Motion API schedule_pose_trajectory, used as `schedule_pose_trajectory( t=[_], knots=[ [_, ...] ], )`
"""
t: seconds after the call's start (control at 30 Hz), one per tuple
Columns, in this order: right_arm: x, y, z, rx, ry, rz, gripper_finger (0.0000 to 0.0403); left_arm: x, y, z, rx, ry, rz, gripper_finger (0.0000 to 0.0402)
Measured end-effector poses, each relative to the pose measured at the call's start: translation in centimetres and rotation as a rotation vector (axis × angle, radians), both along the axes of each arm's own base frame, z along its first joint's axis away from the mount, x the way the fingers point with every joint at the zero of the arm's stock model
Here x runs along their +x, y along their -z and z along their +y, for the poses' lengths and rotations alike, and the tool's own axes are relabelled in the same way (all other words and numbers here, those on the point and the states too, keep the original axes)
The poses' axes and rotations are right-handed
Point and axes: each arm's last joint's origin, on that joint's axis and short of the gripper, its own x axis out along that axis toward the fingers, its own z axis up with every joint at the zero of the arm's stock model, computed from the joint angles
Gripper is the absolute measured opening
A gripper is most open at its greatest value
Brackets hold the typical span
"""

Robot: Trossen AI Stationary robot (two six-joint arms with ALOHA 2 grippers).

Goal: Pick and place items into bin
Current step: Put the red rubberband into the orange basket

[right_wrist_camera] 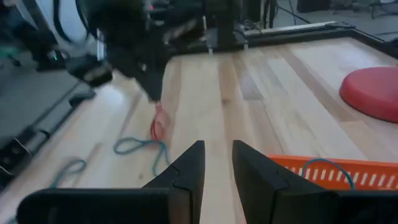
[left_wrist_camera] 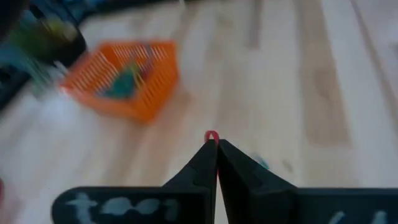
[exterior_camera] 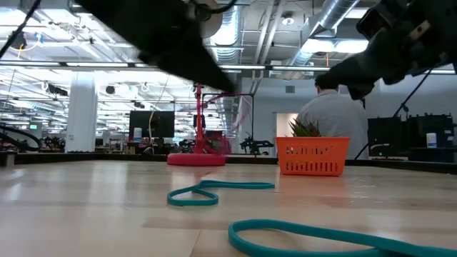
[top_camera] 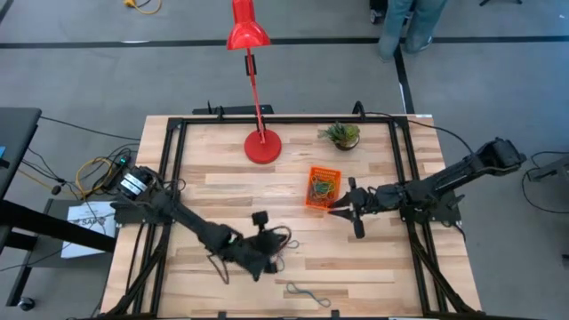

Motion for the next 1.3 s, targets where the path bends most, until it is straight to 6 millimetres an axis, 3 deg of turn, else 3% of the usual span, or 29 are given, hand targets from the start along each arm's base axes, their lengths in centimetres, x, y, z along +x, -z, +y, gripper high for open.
schedule_pose_trajectory(
  t=[0.17, 0.33, 0.5, 0.67, 0.8, 1.03, 1.3],
  knots=[
    [0.9, 1.0, -0.3, -0.058, 0.043, 0.009, 0.0077, 2.7, -1.6, 3.6, 0.145, 0.006, -0.097, 0.0],
    [1.1, 0.9, -1.0, -0.056, 0.085, 0.001, 0.0077, 4.8, -2.8, 8.4, 0.277, -0.03, -0.139, 0.0],
    [0.8, 0.0, -1.2, -0.04, 0.078, -0.05, 0.0077, 6.1, -2.9, 13.6, 0.159, 0.031, -0.187, 0.0],
    [0.7, -0.5, -1.5, -0.07, 0.084, -0.074, 0.0077, 6.7, -3.8, 16.8, 0.142, -0.007, -0.284, 0.0],
    [0.7, -0.6, -1.9, -0.094, 0.102, -0.076, 0.0077, 7.4, -5.4, 17.6, 0.177, 0.025, -0.333, 0.0],
    [0.8, -0.4, -2.9, -0.099, 0.151, -0.058, 0.0077, 8.4, -7.3, 17.0, 0.184, 0.098, -0.319, 0.0],
    [0.8, -0.3, -3.0, -0.085, 0.161, -0.05, 0.0077, 8.2, -6.2, 17.0, 0.066, 0.074, -0.217, 0.0]
  ],
)
